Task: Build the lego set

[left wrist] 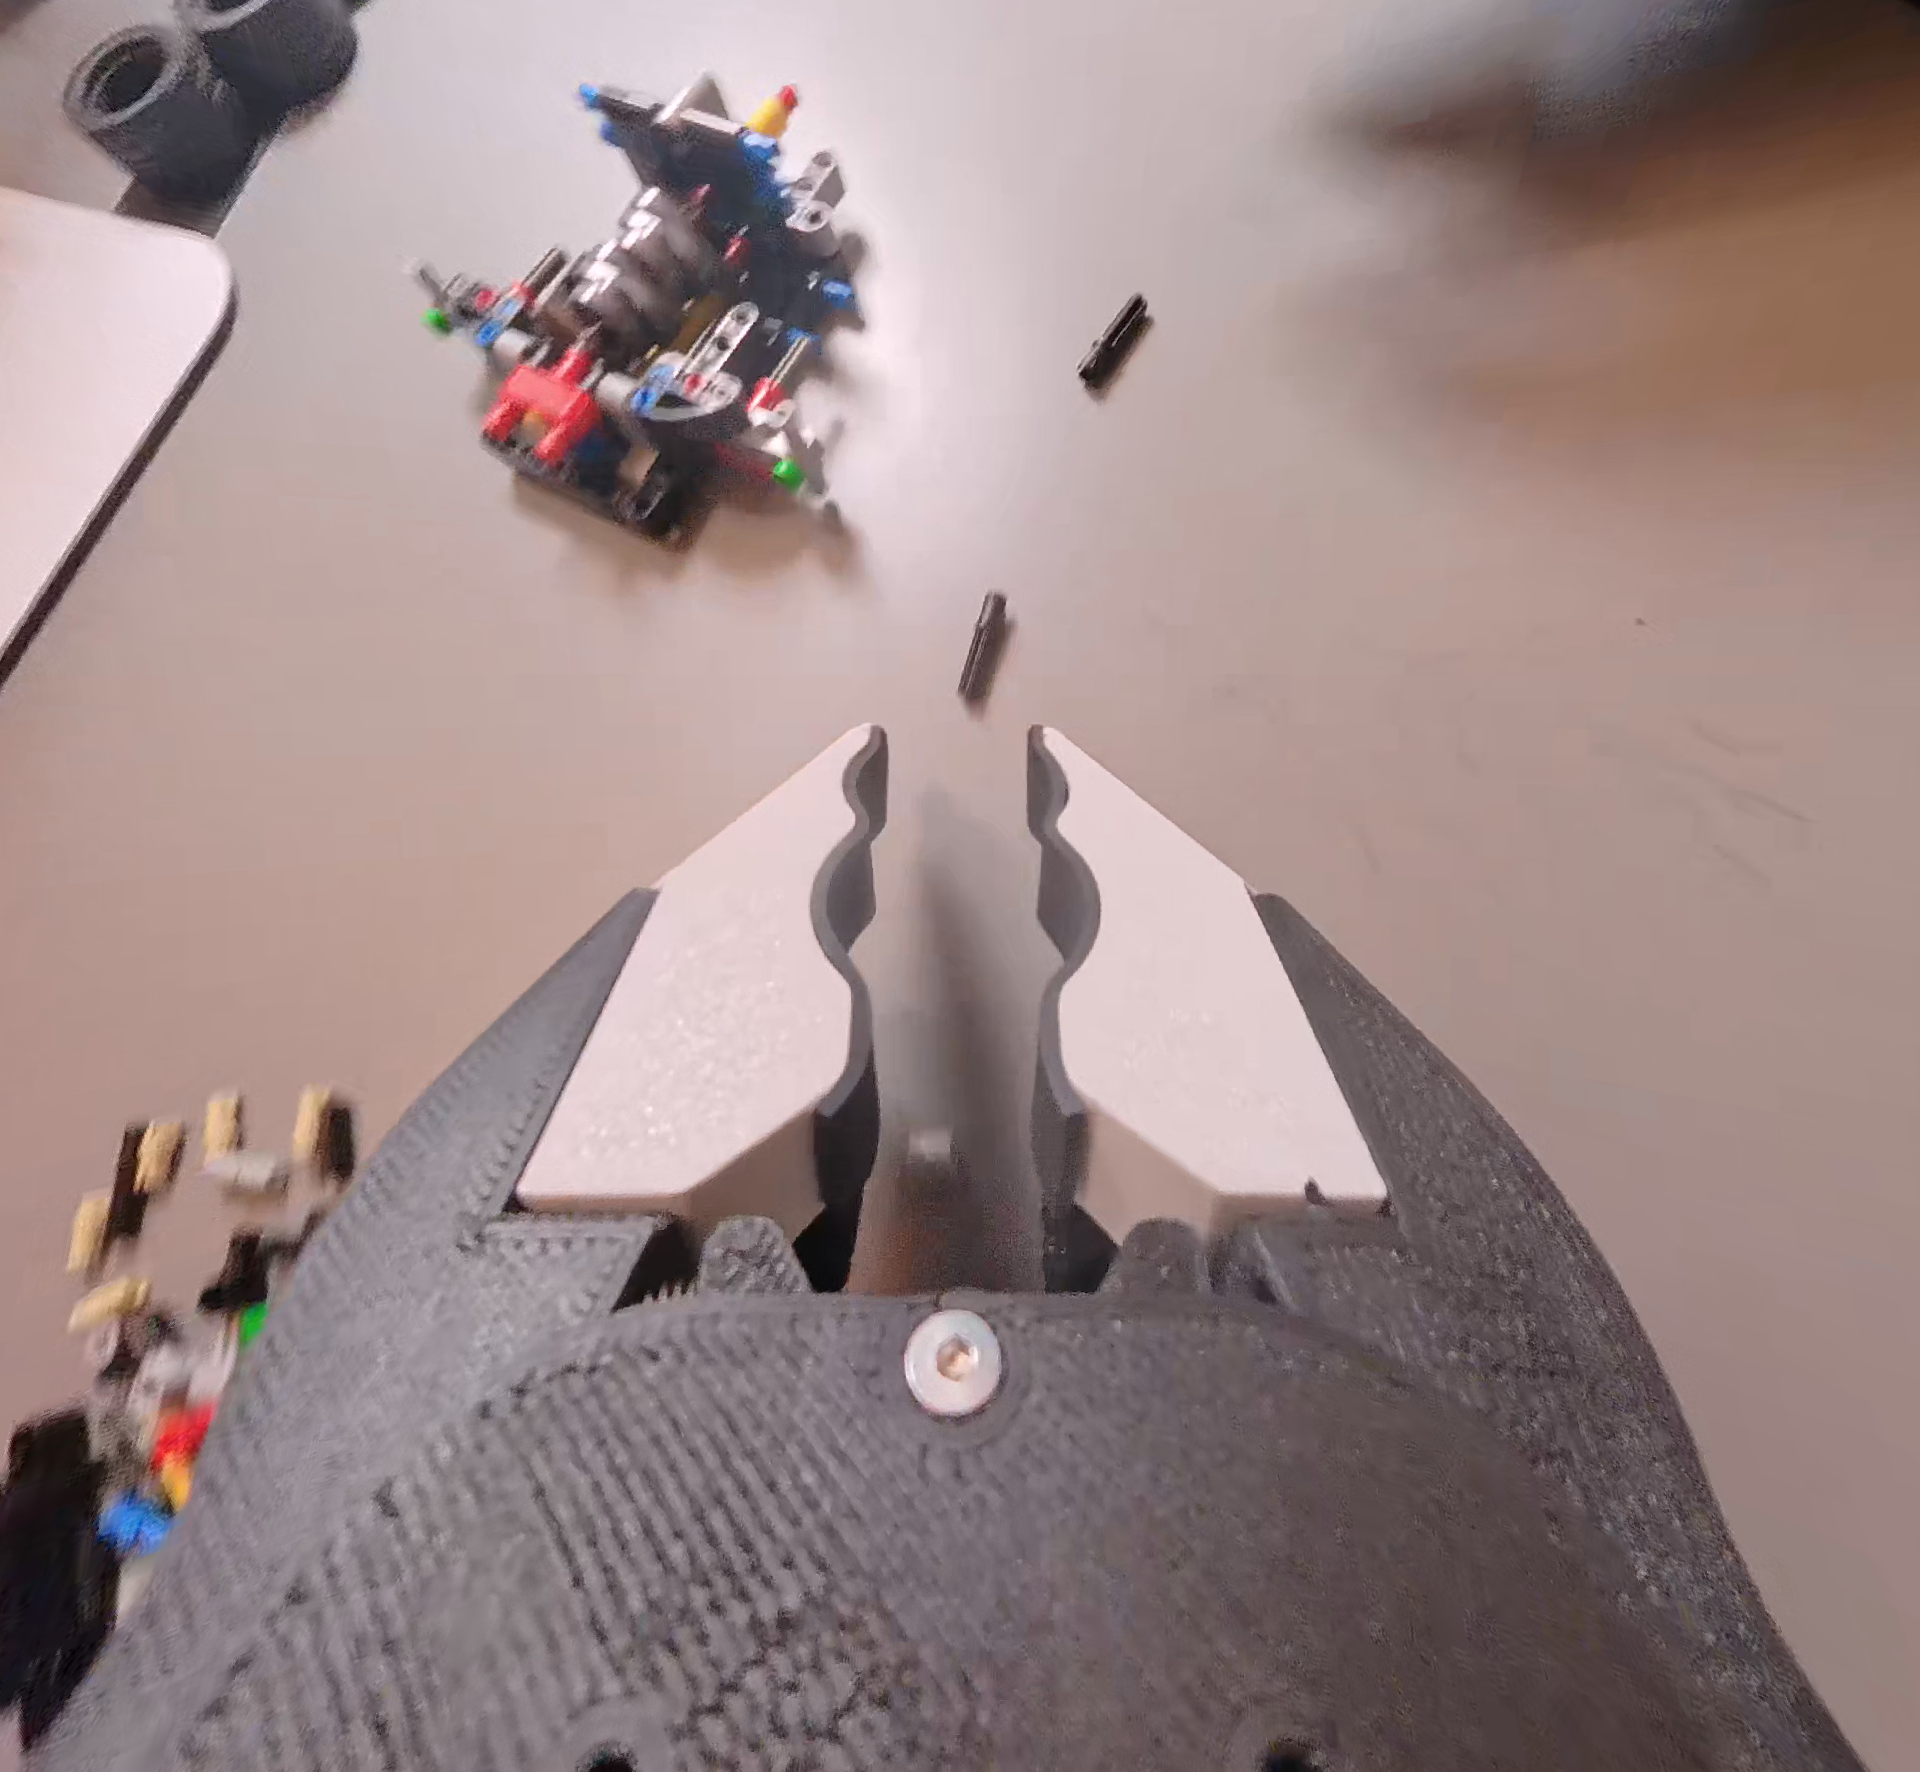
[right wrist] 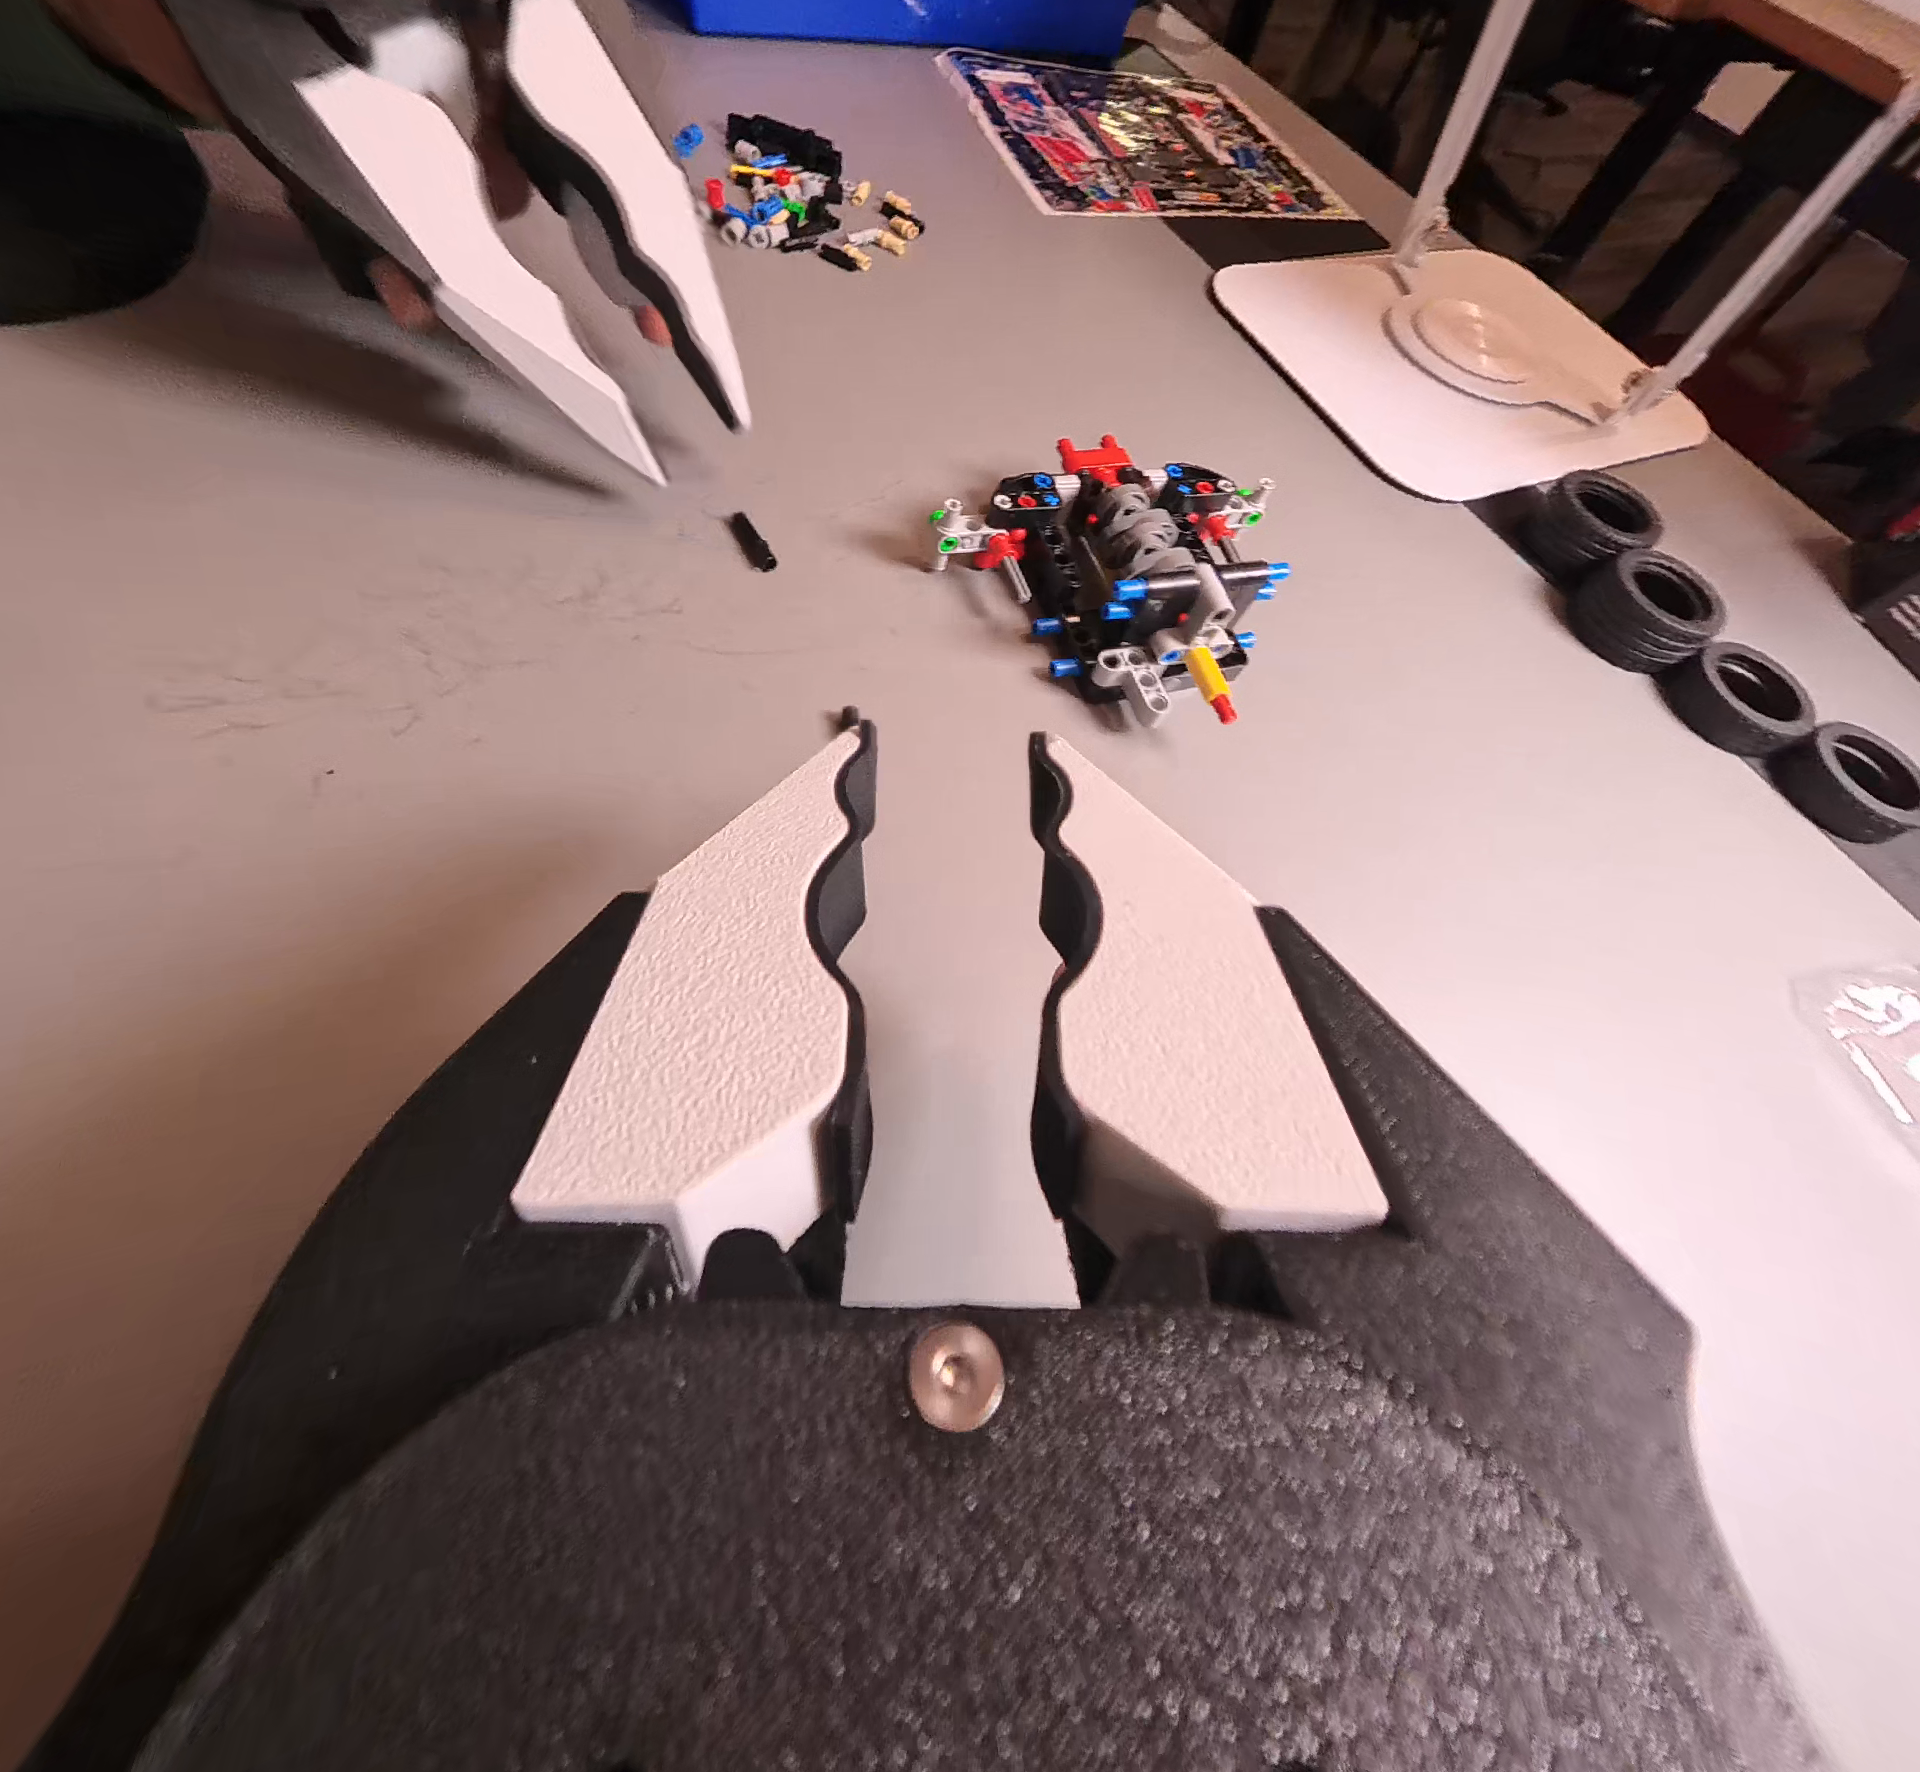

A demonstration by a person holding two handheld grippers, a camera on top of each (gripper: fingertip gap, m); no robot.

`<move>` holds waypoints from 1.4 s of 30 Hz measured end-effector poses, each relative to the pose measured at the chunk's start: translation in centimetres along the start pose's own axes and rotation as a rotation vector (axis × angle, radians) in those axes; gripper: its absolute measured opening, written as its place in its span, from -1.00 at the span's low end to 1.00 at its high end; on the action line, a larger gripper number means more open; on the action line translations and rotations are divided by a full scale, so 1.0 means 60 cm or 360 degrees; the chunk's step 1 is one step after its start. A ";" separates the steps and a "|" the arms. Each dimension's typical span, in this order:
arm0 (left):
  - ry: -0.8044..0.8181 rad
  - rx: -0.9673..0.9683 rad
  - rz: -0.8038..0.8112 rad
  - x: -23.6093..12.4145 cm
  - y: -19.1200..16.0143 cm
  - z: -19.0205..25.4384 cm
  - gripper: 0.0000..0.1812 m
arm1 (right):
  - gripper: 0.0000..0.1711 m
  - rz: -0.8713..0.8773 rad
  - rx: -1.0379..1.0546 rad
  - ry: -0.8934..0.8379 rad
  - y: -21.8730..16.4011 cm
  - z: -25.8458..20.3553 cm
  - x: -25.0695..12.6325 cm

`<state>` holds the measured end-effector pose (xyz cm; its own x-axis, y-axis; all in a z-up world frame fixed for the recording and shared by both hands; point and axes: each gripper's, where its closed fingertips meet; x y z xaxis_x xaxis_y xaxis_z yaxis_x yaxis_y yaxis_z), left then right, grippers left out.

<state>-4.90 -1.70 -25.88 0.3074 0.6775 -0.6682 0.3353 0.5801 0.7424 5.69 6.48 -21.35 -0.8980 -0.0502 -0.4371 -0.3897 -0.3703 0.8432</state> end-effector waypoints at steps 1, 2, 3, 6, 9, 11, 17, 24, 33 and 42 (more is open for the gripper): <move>0.0010 -0.0043 0.0004 -0.018 -0.008 -0.006 -0.71 | -0.69 0.0002 0.0012 -0.0018 -0.002 0.004 -0.005; 0.0016 -0.0091 0.0006 -0.036 -0.019 -0.012 -0.69 | -0.69 0.0006 0.0023 -0.0035 -0.003 0.007 -0.009; 0.0023 -0.0143 0.0004 -0.052 -0.034 -0.018 -0.68 | -0.69 0.0010 0.0034 -0.0050 -0.005 0.010 -0.013; 0.0065 -0.0273 0.0011 -0.081 -0.076 -0.034 -0.64 | -0.70 0.0016 0.0071 -0.0072 -0.011 0.014 -0.019; 0.0093 -0.0316 -0.0013 -0.084 -0.103 -0.038 -0.63 | -0.70 0.0017 0.0087 -0.0074 -0.011 0.016 -0.018; 0.0106 -0.0317 -0.0018 -0.086 -0.105 -0.043 -0.65 | -0.70 0.0016 0.0084 -0.0066 -0.011 0.014 -0.016; 0.0041 -0.0308 -0.0019 -0.084 -0.105 -0.034 -0.85 | -0.70 0.0012 0.0077 -0.0067 -0.011 0.013 -0.016; 0.0364 -0.0375 0.0023 -0.115 -0.113 -0.110 -0.94 | -0.69 0.0009 0.0074 -0.0068 -0.012 0.013 -0.016; 0.0818 -0.0756 0.0033 -0.177 -0.183 -0.246 -0.94 | -0.69 -0.0003 0.0085 -0.0058 -0.017 0.012 -0.012; 0.0751 -0.0735 0.0127 -0.175 -0.171 -0.241 -0.78 | -0.69 -0.0015 0.0100 -0.0061 -0.022 0.014 -0.010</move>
Point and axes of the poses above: each gripper's, where its closed fingertips meet, x out along the fingers, y out of its top, z = x × y across the jaws, and after that the axes turned 9 degrees about -x, right-handed
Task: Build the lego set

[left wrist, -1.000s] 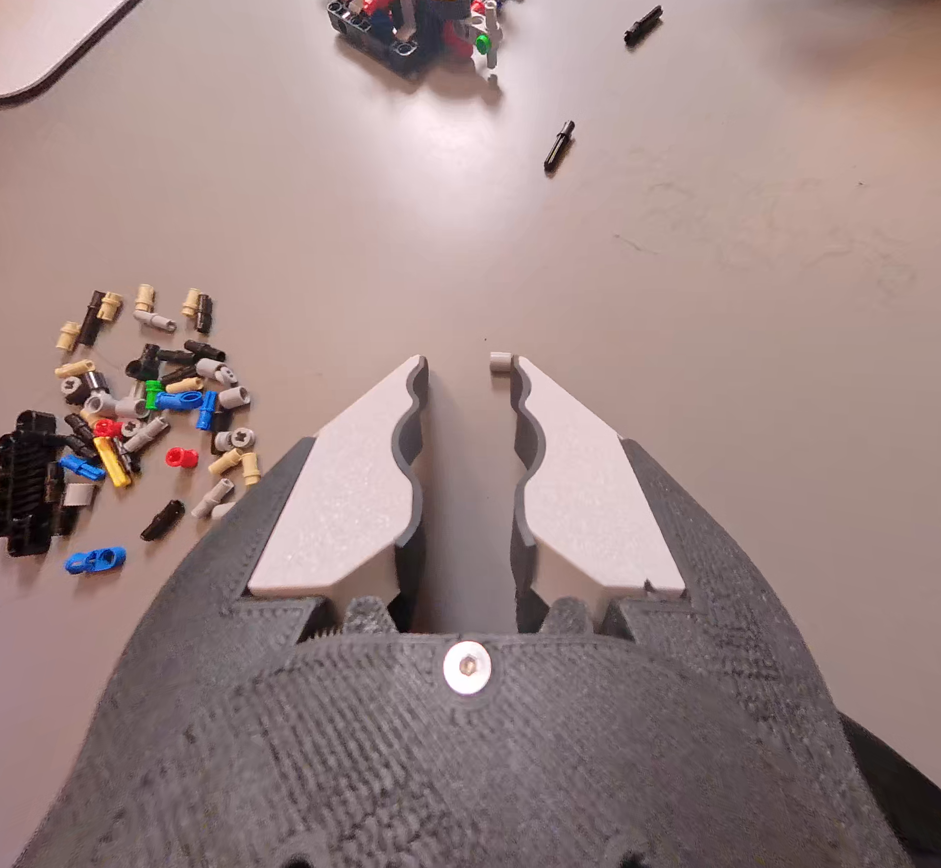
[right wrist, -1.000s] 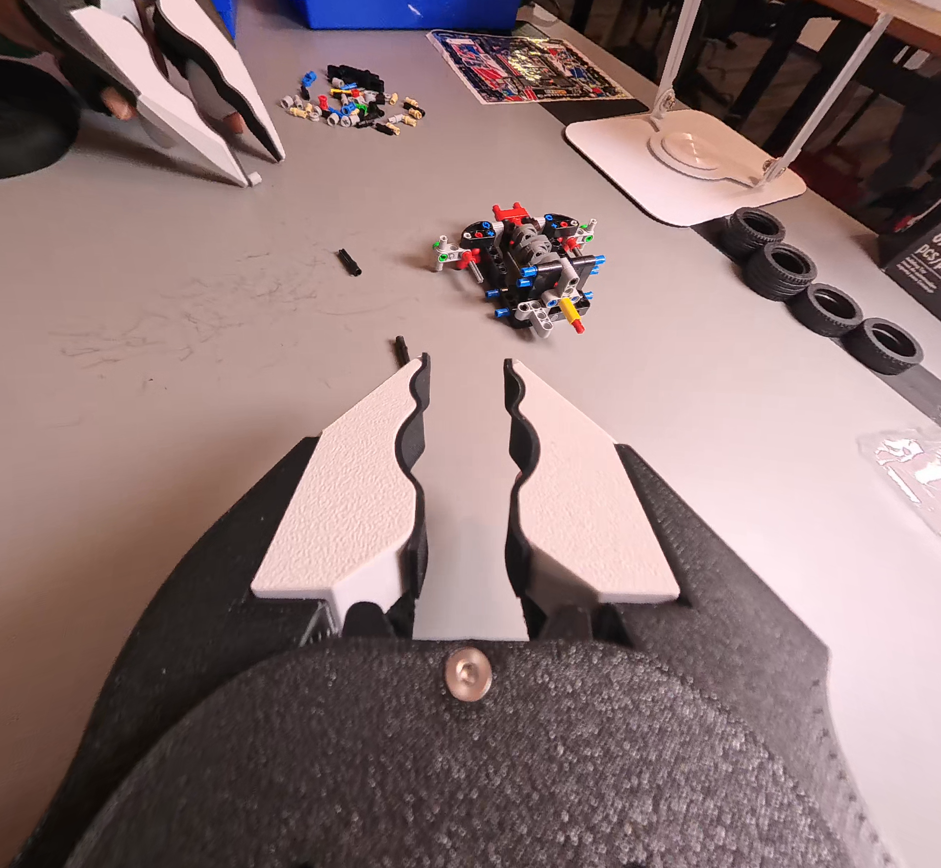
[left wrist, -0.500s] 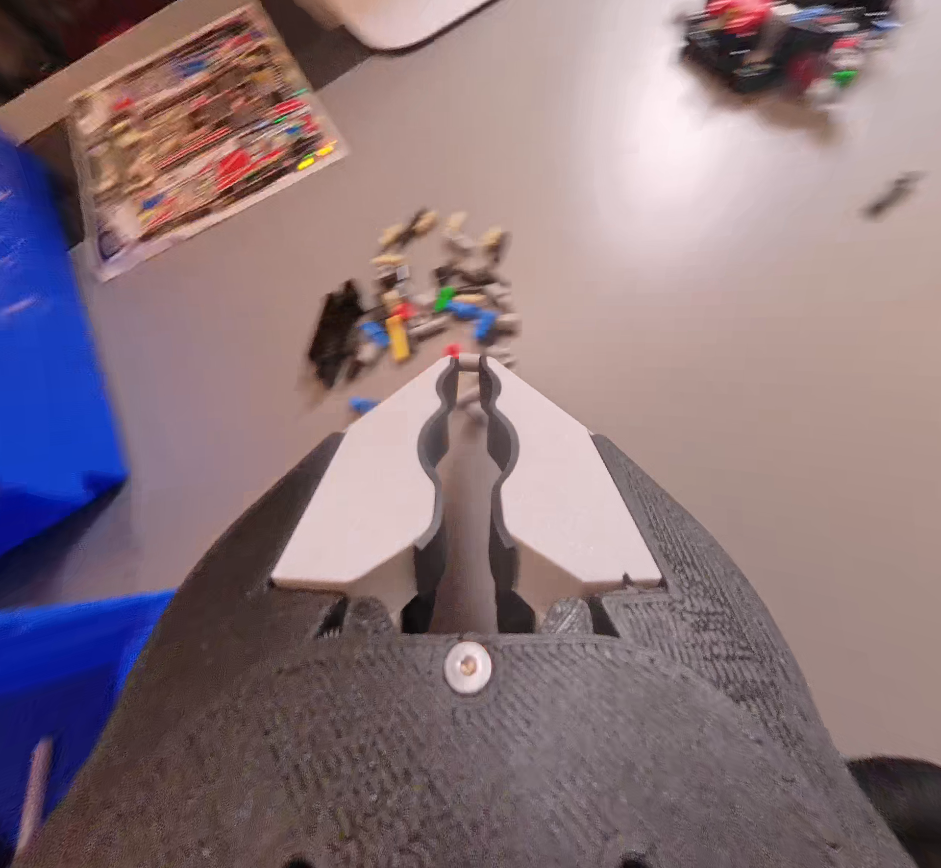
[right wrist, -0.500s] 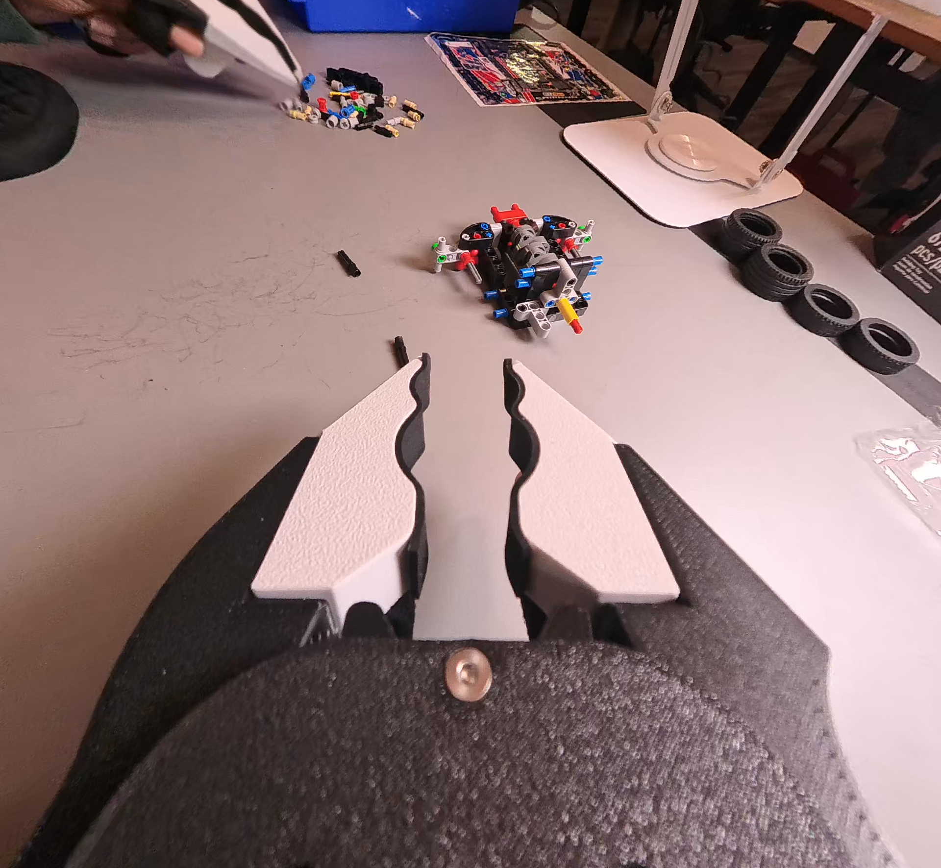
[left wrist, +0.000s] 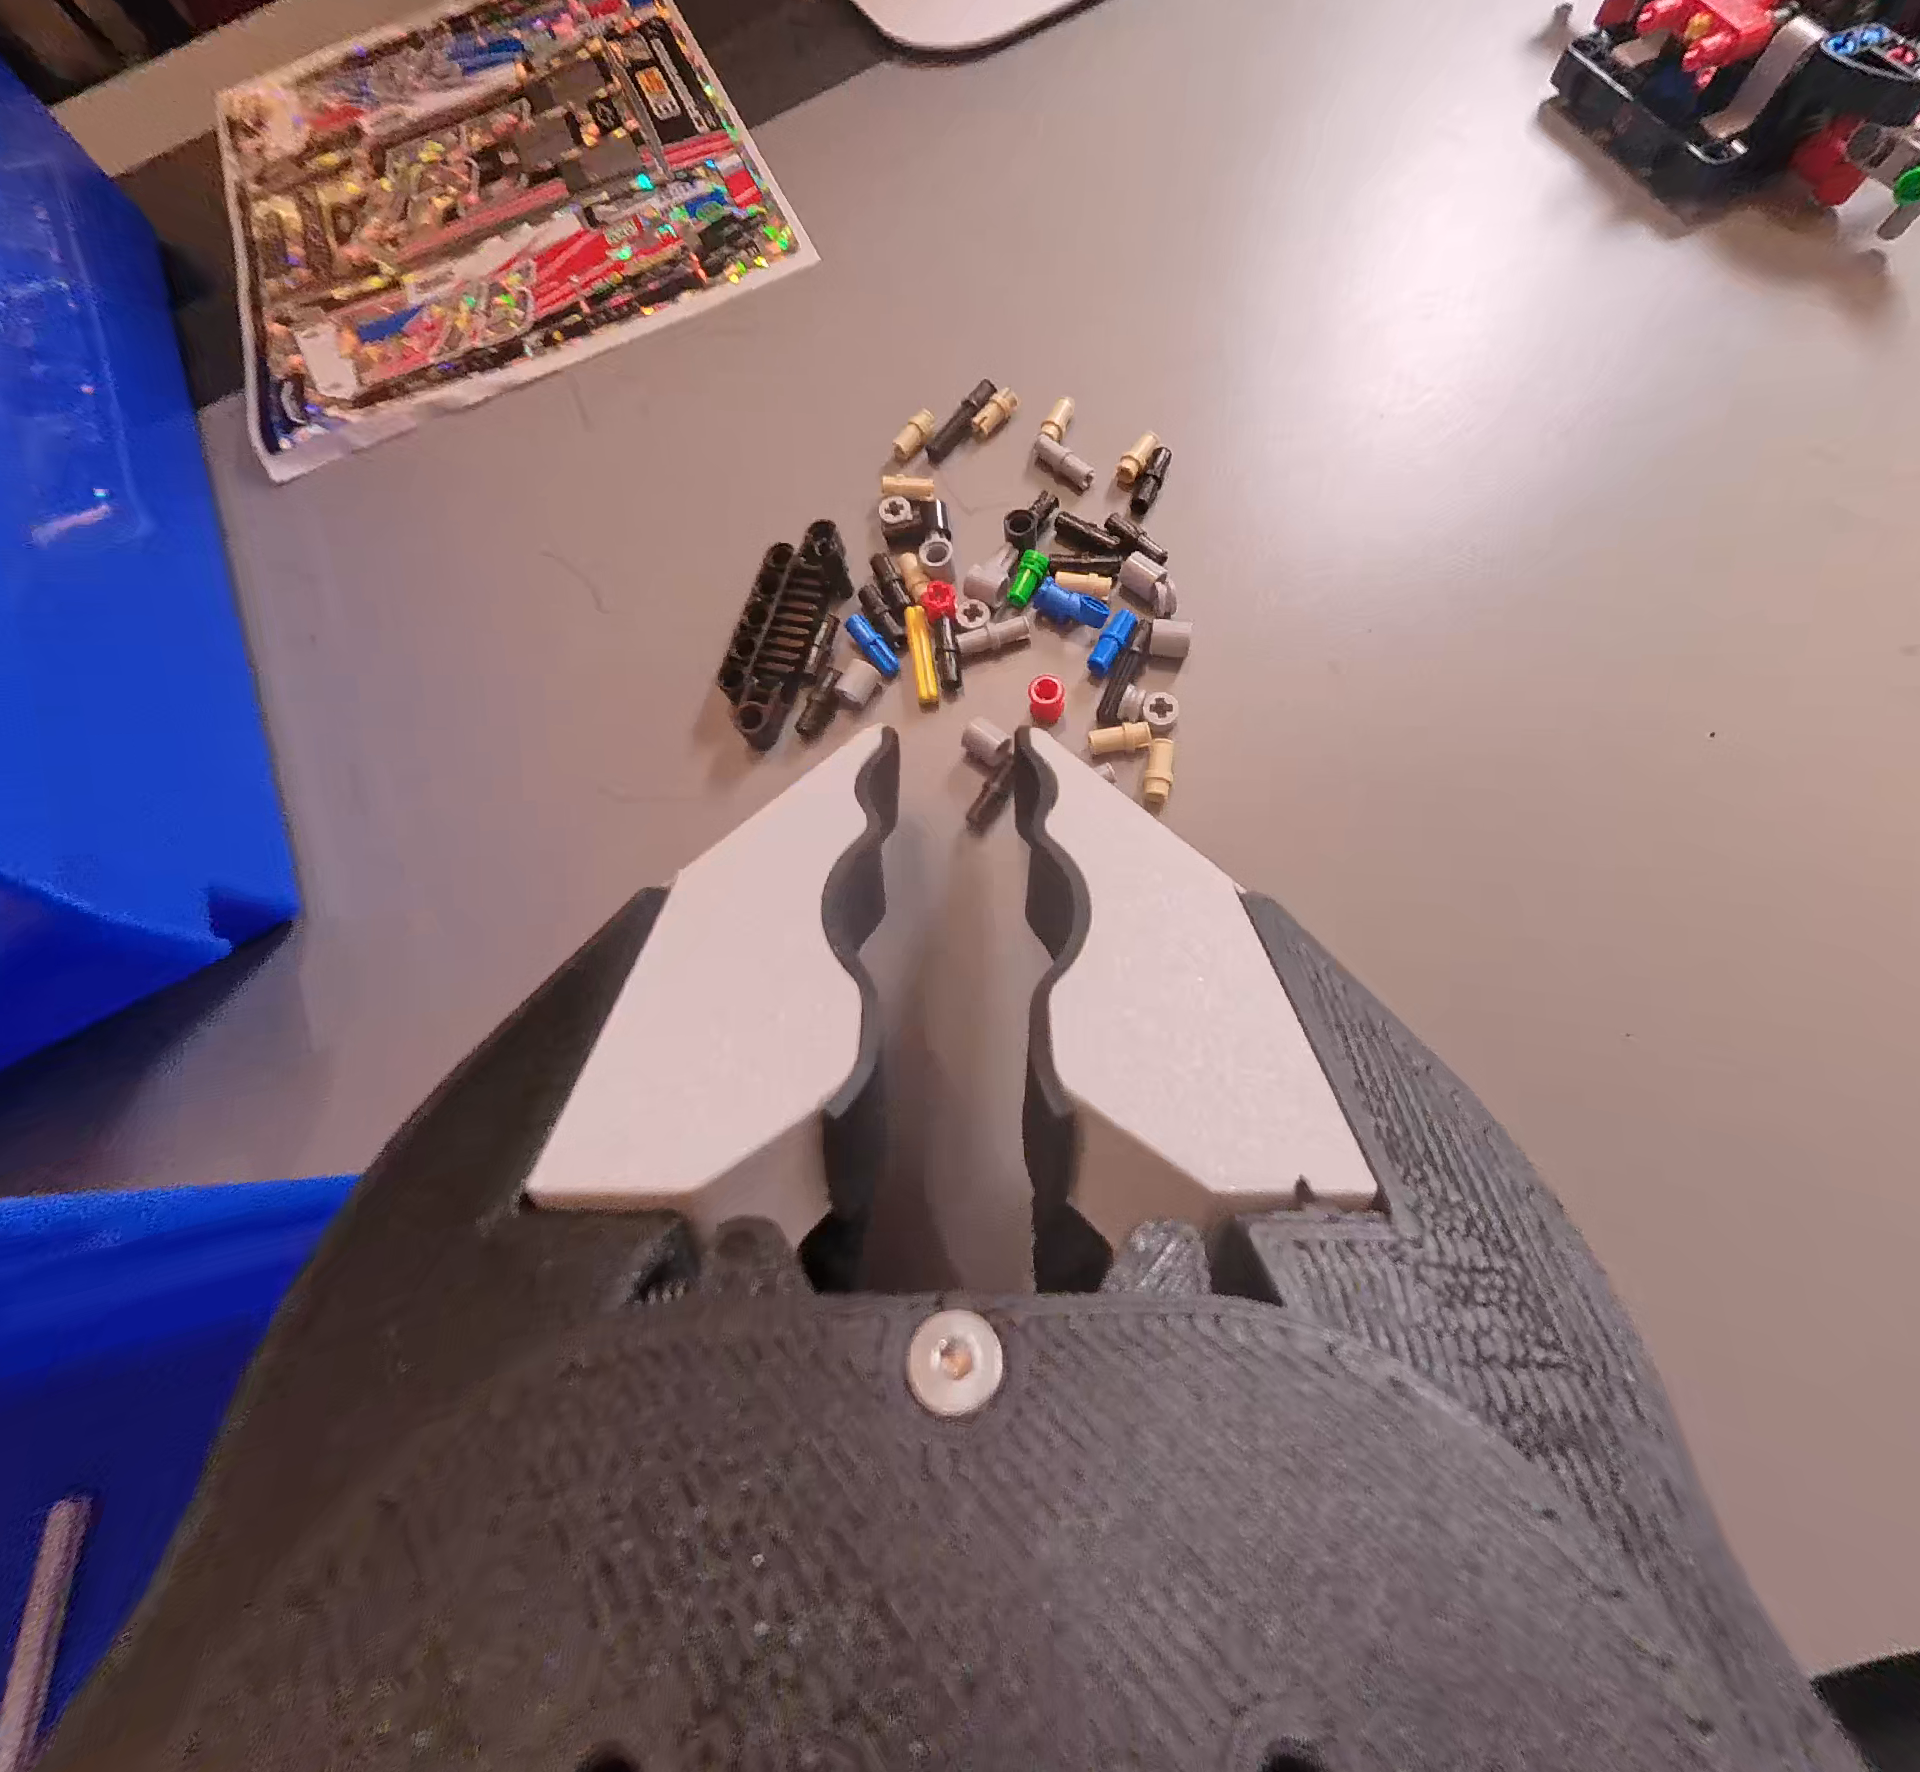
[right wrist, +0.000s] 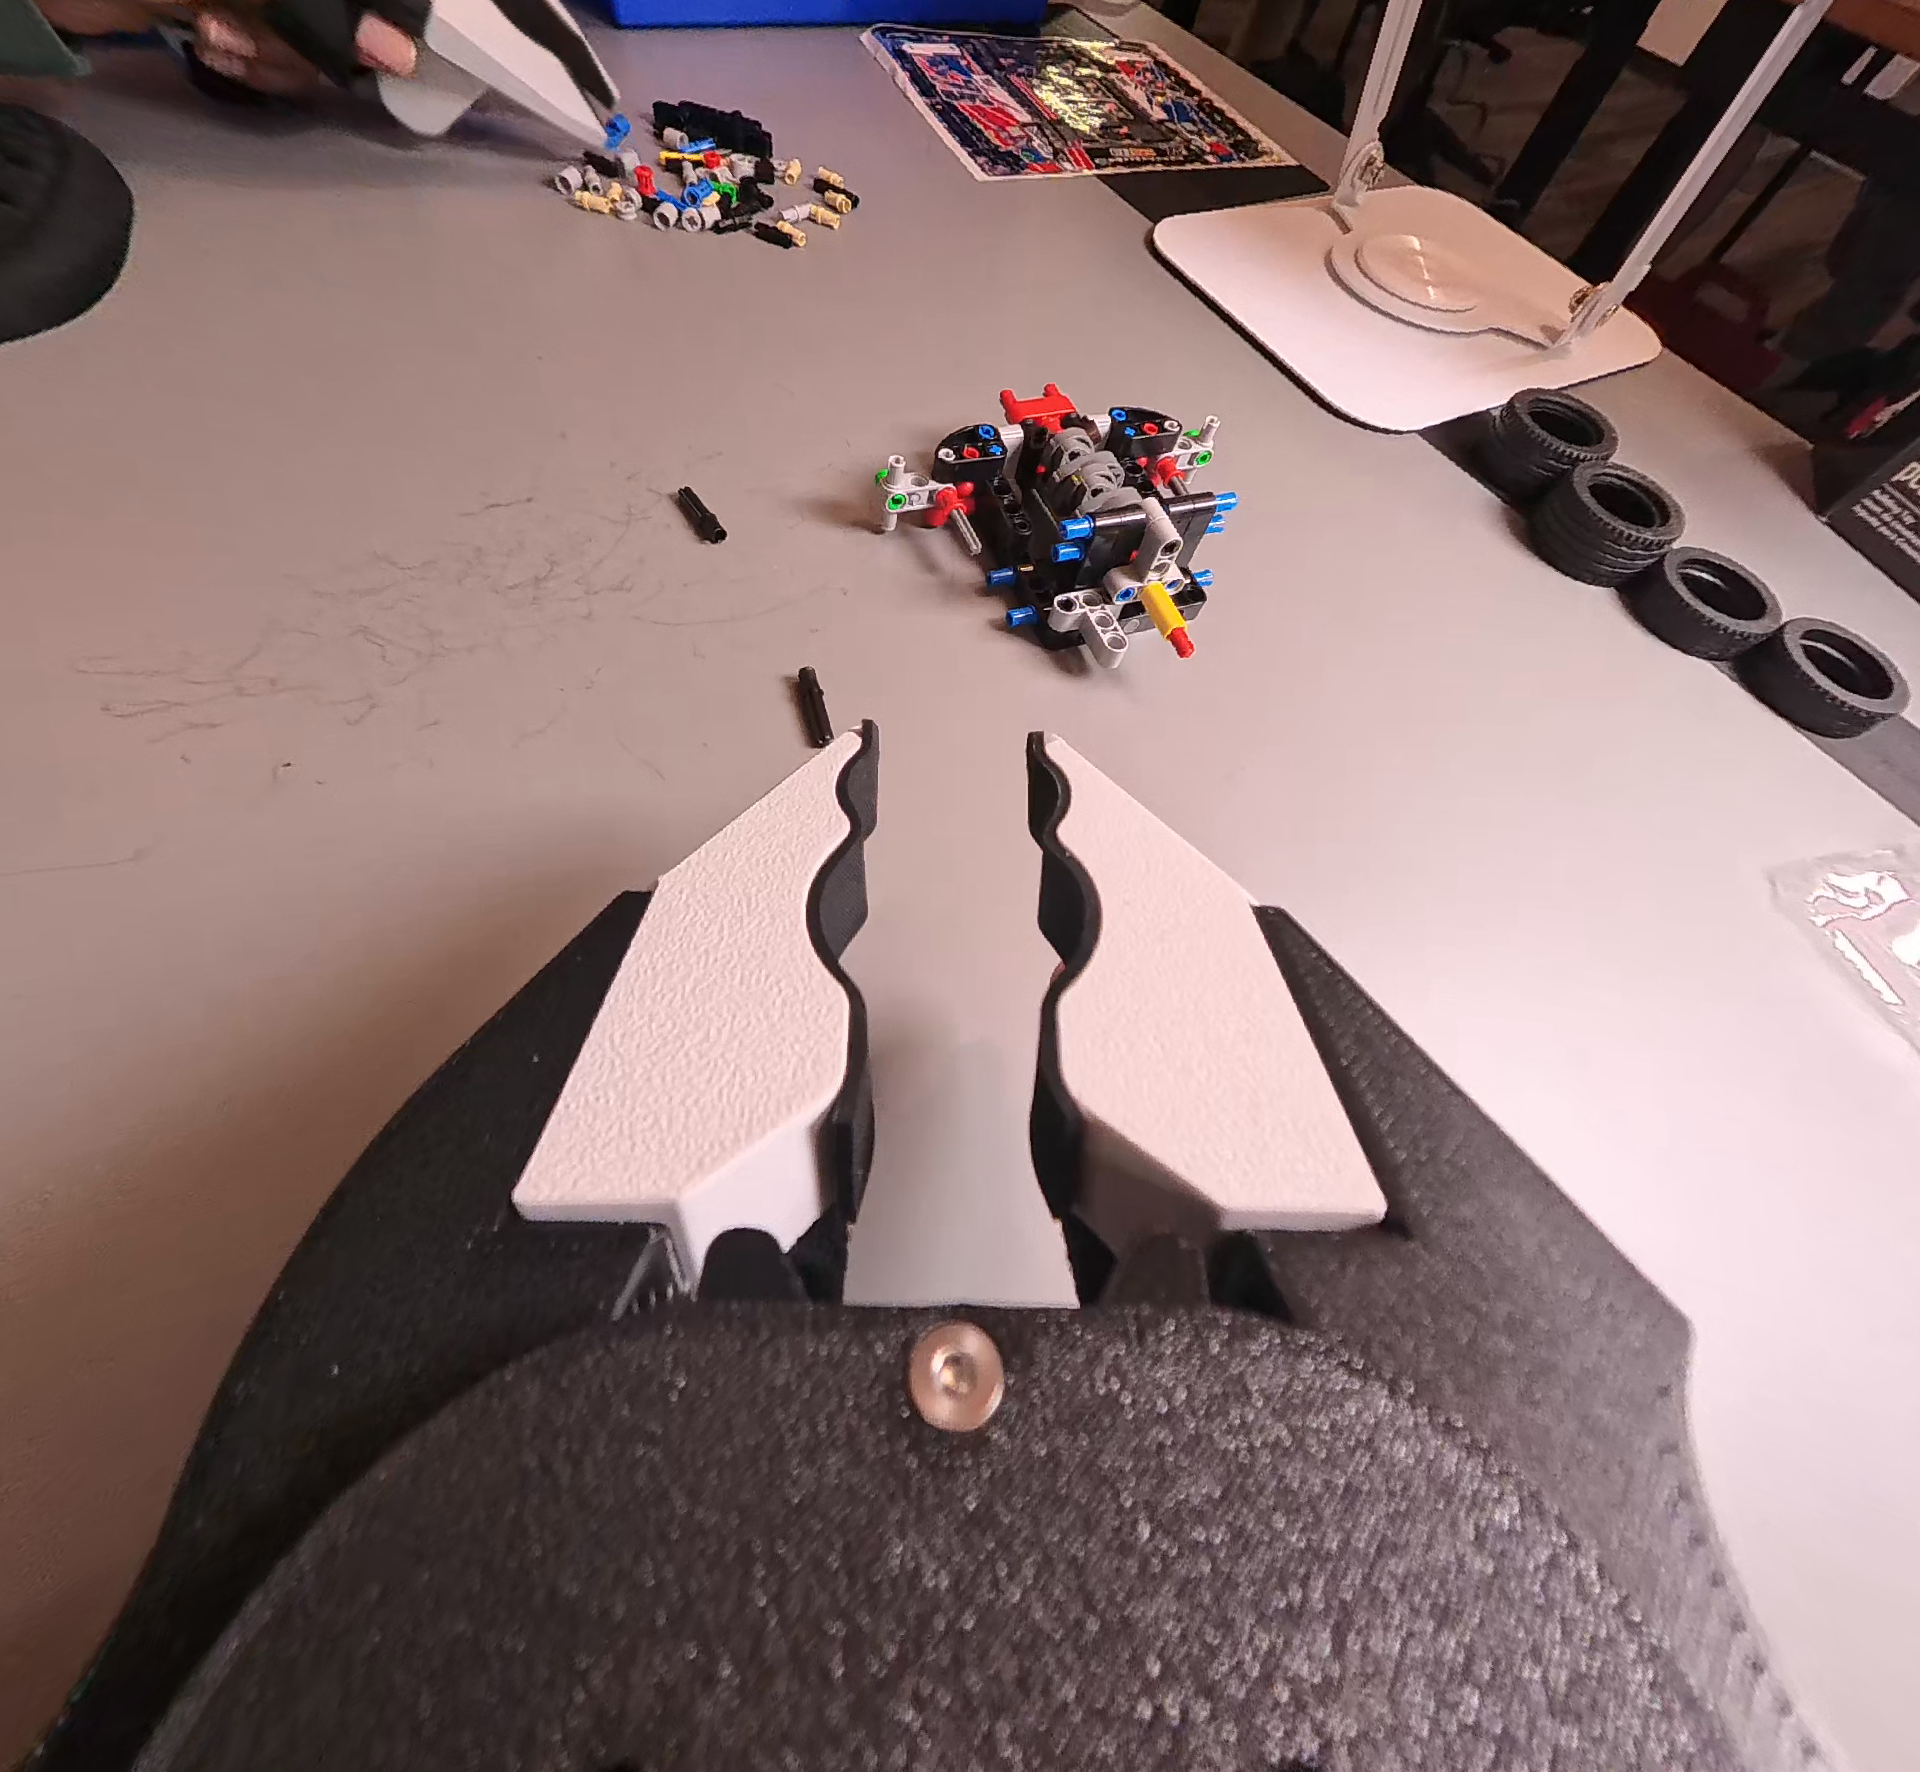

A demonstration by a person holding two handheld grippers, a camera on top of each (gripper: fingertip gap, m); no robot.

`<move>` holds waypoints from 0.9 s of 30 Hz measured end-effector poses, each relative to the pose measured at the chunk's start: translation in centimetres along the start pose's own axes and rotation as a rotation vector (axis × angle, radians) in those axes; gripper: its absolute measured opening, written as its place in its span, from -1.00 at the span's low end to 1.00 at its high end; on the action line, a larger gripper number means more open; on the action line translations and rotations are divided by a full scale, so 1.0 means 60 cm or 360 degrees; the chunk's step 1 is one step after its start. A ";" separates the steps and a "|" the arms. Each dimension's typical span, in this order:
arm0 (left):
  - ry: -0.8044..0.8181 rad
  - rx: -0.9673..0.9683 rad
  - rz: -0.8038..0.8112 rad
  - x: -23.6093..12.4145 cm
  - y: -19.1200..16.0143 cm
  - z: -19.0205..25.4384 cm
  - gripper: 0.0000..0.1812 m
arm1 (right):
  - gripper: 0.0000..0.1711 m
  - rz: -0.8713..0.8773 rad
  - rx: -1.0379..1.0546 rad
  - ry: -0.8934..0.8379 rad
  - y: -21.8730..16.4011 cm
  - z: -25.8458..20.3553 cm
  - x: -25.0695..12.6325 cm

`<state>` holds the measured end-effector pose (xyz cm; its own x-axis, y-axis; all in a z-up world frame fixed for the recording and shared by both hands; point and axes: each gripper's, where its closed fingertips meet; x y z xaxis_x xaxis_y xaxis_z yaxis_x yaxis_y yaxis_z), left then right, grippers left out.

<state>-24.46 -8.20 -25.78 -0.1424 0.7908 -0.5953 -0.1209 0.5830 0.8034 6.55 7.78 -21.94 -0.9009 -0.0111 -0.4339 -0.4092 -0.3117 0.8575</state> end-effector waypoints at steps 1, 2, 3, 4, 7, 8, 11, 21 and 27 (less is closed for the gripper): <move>0.0011 0.0005 0.0020 -0.003 0.004 -0.002 -0.78 | -0.70 -0.0001 0.0000 -0.0001 0.000 0.000 0.000; 0.0015 0.0011 0.0039 -0.007 0.007 -0.003 -0.79 | -0.70 -0.0001 0.0001 -0.0002 0.000 0.001 0.000; 0.0006 0.0020 0.0055 -0.011 0.011 -0.002 -0.79 | -0.70 -0.0001 0.0002 -0.0004 -0.001 0.001 -0.001; -0.0024 0.0039 0.0067 -0.014 0.013 0.004 -0.82 | -0.70 -0.0001 0.0003 -0.0006 -0.001 0.002 -0.001; -0.0125 0.0146 0.0080 -0.015 0.013 0.031 -0.88 | -0.70 0.0005 0.0005 -0.0014 0.001 0.004 -0.003; -0.0147 0.0192 0.0066 -0.011 0.010 0.040 -0.90 | -0.70 0.0006 0.0003 -0.0019 0.001 0.005 -0.004; -0.0147 0.0272 0.0003 0.006 0.004 0.055 -0.90 | -0.69 0.0021 0.0007 -0.0054 0.005 0.013 -0.011; -0.0148 0.0237 -0.0179 0.031 -0.004 0.050 -0.93 | -0.69 0.0059 0.0036 -0.0131 0.008 0.028 -0.029; -0.0117 0.0232 -0.0241 0.015 -0.015 0.035 -0.90 | -0.69 0.0060 0.0038 -0.0127 0.007 0.027 -0.029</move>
<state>-22.44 -7.65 -27.01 -0.0608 0.7006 -0.7110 0.0087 0.7127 0.7015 7.72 9.22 -20.35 -0.9240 0.0537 -0.3787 -0.3774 -0.2895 0.8797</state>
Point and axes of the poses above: each gripper's, where its closed fingertips meet, x out along the fingers, y out of its top, z = x × y across the jaws, and after that the axes turned 9 degrees about -x, right-handed
